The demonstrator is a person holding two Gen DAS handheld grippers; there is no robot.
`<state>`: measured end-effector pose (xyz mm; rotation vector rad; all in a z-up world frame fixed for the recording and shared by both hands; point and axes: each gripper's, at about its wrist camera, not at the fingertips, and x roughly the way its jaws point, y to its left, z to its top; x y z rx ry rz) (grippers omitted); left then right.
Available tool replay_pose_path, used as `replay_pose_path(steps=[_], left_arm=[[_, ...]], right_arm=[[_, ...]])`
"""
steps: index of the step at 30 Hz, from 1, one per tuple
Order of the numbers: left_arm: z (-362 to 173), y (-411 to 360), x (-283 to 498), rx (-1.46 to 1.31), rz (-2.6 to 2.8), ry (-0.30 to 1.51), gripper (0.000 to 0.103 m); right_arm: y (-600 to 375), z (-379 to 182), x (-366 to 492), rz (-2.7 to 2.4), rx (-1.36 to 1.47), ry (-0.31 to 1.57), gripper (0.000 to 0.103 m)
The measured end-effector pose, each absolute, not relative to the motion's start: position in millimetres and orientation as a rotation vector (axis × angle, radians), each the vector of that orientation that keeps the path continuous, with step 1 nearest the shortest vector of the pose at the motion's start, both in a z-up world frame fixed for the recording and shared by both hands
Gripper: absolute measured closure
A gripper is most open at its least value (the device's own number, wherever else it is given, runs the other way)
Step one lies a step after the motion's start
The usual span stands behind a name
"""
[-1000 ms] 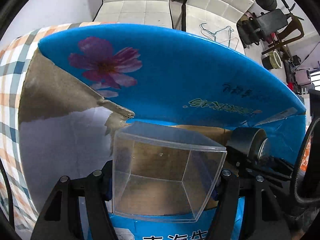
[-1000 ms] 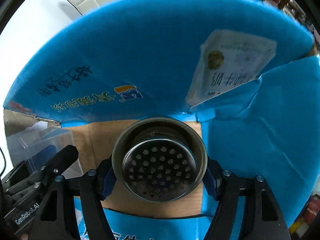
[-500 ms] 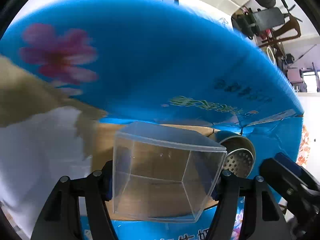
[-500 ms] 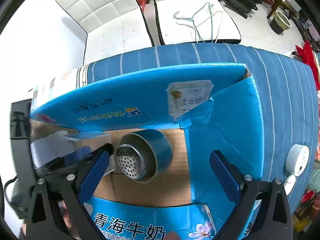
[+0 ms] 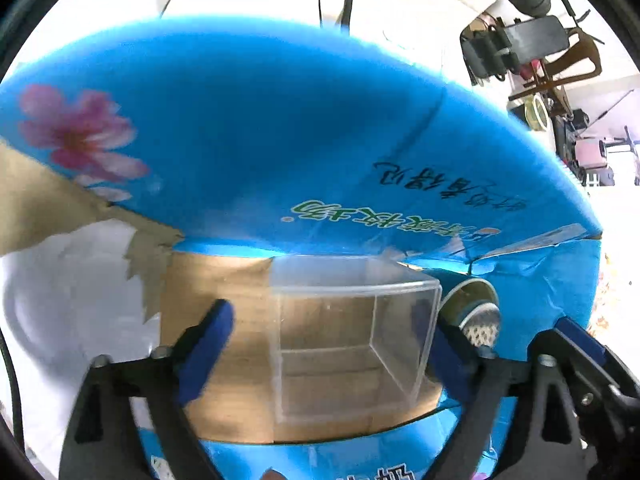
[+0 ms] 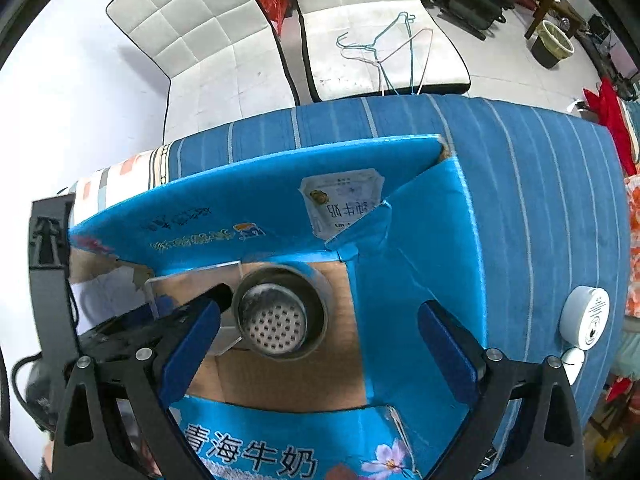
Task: Organize rigid objects
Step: 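Carry the clear box and tin into the blue carton with both grippers, then open both grippers and lift away from the carton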
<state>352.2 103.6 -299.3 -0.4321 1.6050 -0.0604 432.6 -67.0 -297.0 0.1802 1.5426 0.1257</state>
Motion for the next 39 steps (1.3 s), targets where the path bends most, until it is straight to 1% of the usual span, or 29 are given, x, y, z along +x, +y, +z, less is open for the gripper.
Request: replay_pose_path(steps=[2,6,12,16,28,34,39], left_arm=[[-284.7,103.5,347.0,-0.413,-0.045,1.579,0.0],[-251.0,100.1,328.3,-0.339,-0.004,1.518,0.0],[-218.4,112.9,285.7,-0.226,0.033,1.405,0.0],[-180.7,112.2,256.9,-0.155,0.067,1.317,0.0],[-84.4,93.4,205.6,-0.095,0.141,1.153,0.0],[-54.4,85.0,180.8,-0.104,0.149,1.11,0.0],[-47.4,80.5,172.2,-0.114,0.142,1.1,0.0]], right_arm=[[-70.2,-288.6,426.6,0.135,0.169,1.529,0.001],[-76.9,-270.1,402.6,0.156,0.14,1.5,0.001],[-81.3,-236.8,353.5,0.207,0.109,1.441,0.001],[-82.3,-207.9,321.9,0.242,0.094,1.395,0.001],[-92.0,-128.8,250.5,0.313,0.046,1.266,0.001],[-99.7,-87.1,226.7,0.322,0.023,1.203,0.001],[-107.0,-67.7,213.9,0.341,0.035,1.185,0.001]])
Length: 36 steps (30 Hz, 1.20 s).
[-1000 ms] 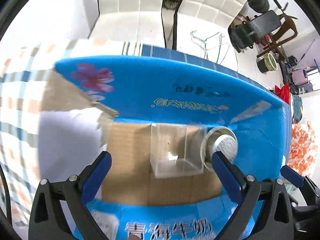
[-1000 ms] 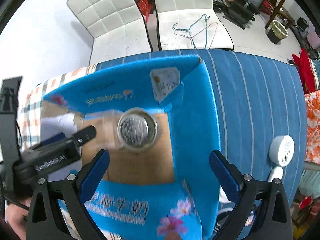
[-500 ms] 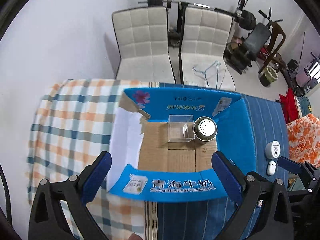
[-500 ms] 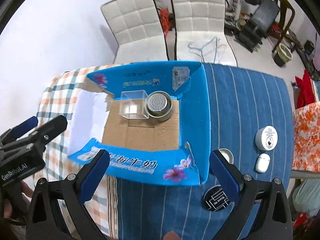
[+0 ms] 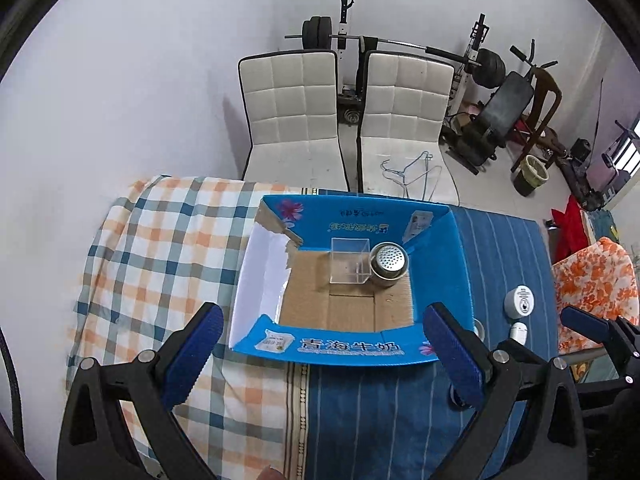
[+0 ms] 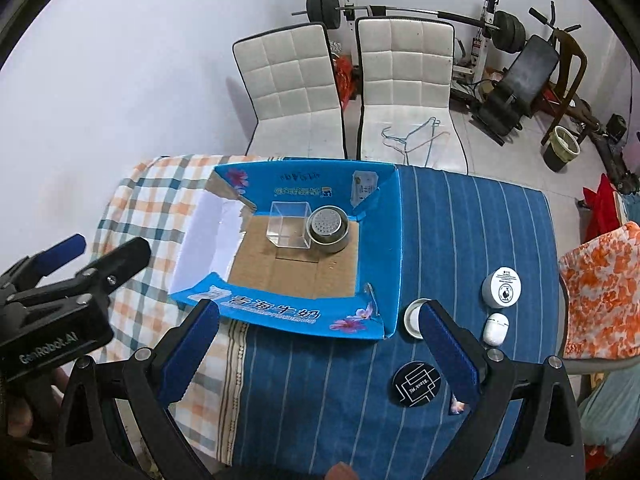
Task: Organize rigid objects
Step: 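Open both grippers and lift away from the carton, then grasp the black power bank with the right gripper while the left grasps the black compact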
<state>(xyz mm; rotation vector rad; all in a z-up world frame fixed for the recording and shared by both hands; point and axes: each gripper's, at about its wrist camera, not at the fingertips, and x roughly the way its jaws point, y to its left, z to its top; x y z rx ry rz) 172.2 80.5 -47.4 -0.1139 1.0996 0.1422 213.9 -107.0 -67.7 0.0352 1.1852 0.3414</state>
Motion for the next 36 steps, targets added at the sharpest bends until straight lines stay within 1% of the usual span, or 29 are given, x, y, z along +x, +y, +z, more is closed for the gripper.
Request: replay_pose_path(steps=[5,8,11,15,16,17,19,23,26,28,29,30,36], left_arm=[[-44.3,64.3,172.6,-0.11,0.121,1.096,0.0],[-50.8,40.8,184.8,-0.097,0.084,1.106,0.0],[-66.6,0.5,208.4,-0.075,0.021,1.126,0.0],[-103.0,-71.5,250.9,-0.032,-0.055,1.167,0.0],[-117.2,-92.9,262.7,-0.009,-0.073,1.185,0.0],[-129.9,-108.2,271.2,0.014,-0.079,1.207,0.0],[-159.2,-138.8,285.7,0.042,-0.095,1.262,0.0],[-201.6,-170.2,291.0,0.085,-0.055,1.327,0.0],[-229.3,-176.6,286.6,0.069,-0.028,1.409,0.0],[-239.3,-177.9,280.1,0.053,-0.017,1.433,0.0],[-240.7,-178.9,276.2,0.048,-0.017,1.437,0.0],[-241.4,-180.2,271.2,0.042,-0.019,1.44,0.0],[-237.4,-185.9,243.8,0.035,-0.043,1.432,0.0]], right_arm=[[-129.8,-69.7,211.1,0.349,0.095,1.202,0.001],[-170.2,-83.6,213.6,0.288,0.145,1.222,0.001],[-229.5,-111.8,221.2,0.165,0.192,1.255,0.001],[-312.2,-178.2,246.2,0.01,0.244,1.319,0.001],[-326.1,-194.7,254.5,0.021,0.204,1.288,0.001],[-338.7,-212.3,263.8,0.011,0.224,1.313,0.001],[-357.5,-251.7,285.8,0.0,0.231,1.349,0.001],[-366.6,-318.0,316.1,0.001,0.238,1.452,0.002],[-360.9,-355.7,329.0,0.028,0.216,1.511,0.005],[-356.2,-374.2,333.8,0.035,0.171,1.535,0.015],[-354.3,-380.9,336.0,0.041,0.153,1.548,0.031],[-352.5,-387.1,336.6,0.053,0.14,1.559,0.034],[-353.5,-381.3,319.6,0.062,0.041,1.494,0.039]])
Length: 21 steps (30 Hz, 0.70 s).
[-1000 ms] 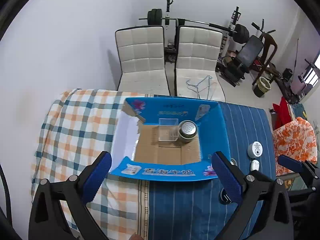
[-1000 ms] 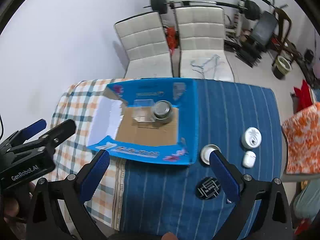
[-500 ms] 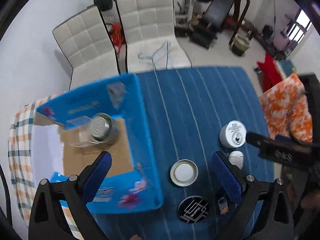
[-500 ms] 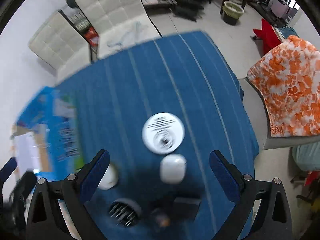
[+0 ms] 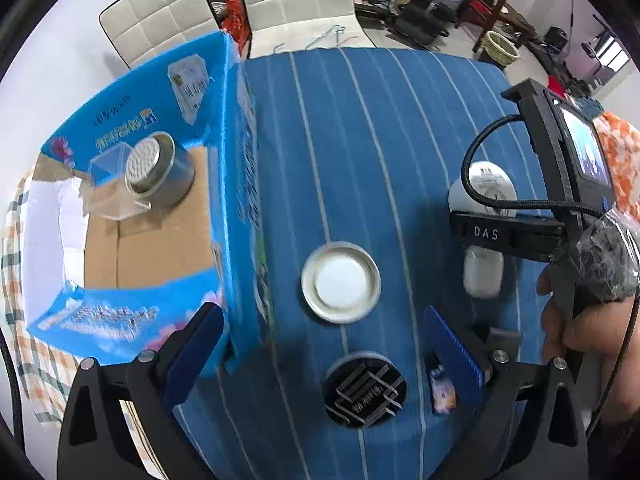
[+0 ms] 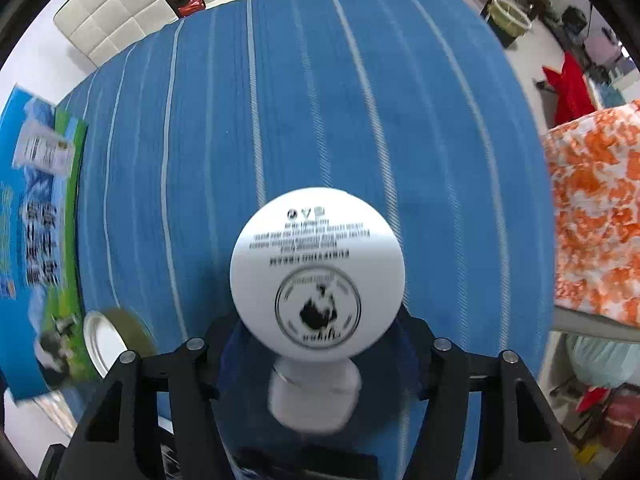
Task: Organize rigid objects
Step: 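Grasp the black power bank with the right gripper while the left grasps the black compact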
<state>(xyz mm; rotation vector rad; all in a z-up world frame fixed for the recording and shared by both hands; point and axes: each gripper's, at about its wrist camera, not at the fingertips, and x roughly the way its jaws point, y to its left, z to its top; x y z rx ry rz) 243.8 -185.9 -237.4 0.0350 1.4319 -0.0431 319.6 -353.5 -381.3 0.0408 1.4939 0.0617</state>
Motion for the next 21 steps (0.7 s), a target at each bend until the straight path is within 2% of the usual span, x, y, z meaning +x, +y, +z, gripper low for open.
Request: replay_pose_path(steps=[1,2,4,5,11,13,16,18,21], left_arm=[[-236.1,-188.1,237.0,0.046,-0.048,1.422,0.0],[-234.8,-190.2,232.8,0.059,-0.052,1.415,0.001],[-231.5,-194.2,222.5,0.09,-0.062,1.4,0.0],[-230.1,-195.5,219.5,0.095,-0.065,1.397,0.0],[-229.9,-203.6,194.5,0.086,-0.123,1.42,0.0],[-235.7,-206.7,188.6,0.09,-0.134,1.431,0.0],[-250.3,-211.0,180.7,0.089,-0.145,1.456,0.0],[-264.5,-213.8,177.3,0.102,-0.145,1.475,0.0],[-294.1,-217.6,173.6,0.11,-0.144,1.53,0.001]], right_arm=[[-358.1,-375.4,312.0,0.059,0.035,1.481,0.041],[-361.5,-369.5,305.7,0.062,0.033,1.471,0.047],[-370.2,-356.4,291.0,0.065,0.042,1.457,0.086],[-374.6,-349.0,281.1,0.066,0.043,1.452,0.094],[-398.9,-356.5,249.1,0.12,0.134,1.544,0.09],[-407.6,-361.0,237.2,0.119,0.179,1.555,0.083],[-417.3,-364.1,227.1,0.12,0.228,1.571,0.066],[-420.0,-364.2,214.9,0.112,0.285,1.562,0.049],[-420.3,-372.8,197.8,0.11,0.377,1.592,0.046]])
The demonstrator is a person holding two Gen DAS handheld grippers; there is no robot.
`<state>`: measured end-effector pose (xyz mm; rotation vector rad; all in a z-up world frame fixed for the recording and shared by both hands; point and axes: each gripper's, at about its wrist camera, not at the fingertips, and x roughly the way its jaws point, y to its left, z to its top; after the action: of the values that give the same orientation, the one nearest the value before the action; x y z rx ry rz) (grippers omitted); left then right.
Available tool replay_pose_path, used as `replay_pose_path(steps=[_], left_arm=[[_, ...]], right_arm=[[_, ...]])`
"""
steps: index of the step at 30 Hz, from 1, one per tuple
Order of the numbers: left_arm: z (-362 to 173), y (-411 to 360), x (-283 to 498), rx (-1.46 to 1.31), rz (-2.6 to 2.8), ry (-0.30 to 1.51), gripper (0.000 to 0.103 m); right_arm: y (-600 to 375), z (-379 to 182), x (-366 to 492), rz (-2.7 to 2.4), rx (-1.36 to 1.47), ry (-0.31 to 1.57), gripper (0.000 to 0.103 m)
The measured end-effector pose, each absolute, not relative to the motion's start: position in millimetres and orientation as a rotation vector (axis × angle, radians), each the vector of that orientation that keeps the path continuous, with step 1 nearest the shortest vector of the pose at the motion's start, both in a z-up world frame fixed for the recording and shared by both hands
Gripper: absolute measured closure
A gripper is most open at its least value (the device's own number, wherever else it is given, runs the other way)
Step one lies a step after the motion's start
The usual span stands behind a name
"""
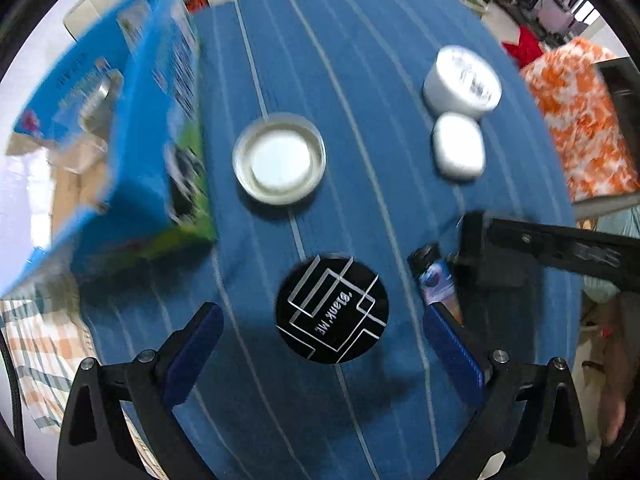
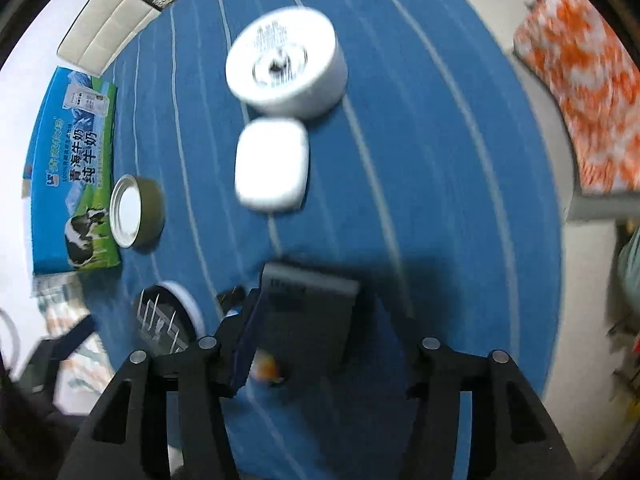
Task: Organize rigid objects
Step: 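Grasp the black power bank with the right gripper while the left grasps the black compact, then carry the power bank and compact into the blue carton with both grippers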
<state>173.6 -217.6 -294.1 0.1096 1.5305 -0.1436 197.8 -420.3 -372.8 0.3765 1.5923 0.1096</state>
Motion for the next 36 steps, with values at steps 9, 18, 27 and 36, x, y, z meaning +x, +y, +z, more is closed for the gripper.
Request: replay_pose_path(steps=[9,18,27,36], left_arm=[[-354.9,-214.7,171.2,0.077,-0.12,1.622,0.016],[-349.5,-222.0,159.3,0.084,-0.123,1.549,0.029],[-335.5,-215.2,151.8,0.103,-0.138,1.523,0.03],[-289.1,-213.8,138.9,0.125,-0.195,1.429,0.03]], right_arm=[[-415.3,-393.9,187.3,0.017,0.455,1.587,0.031],[-381.6,-389.9,200.8,-0.107,0.166,1.609,0.043],[-371.1,-374.1,192.4,-0.071,0.178,1.597,0.044],[-351.2,-329.9,172.8,-0.018,0.191,1.526,0.045]])
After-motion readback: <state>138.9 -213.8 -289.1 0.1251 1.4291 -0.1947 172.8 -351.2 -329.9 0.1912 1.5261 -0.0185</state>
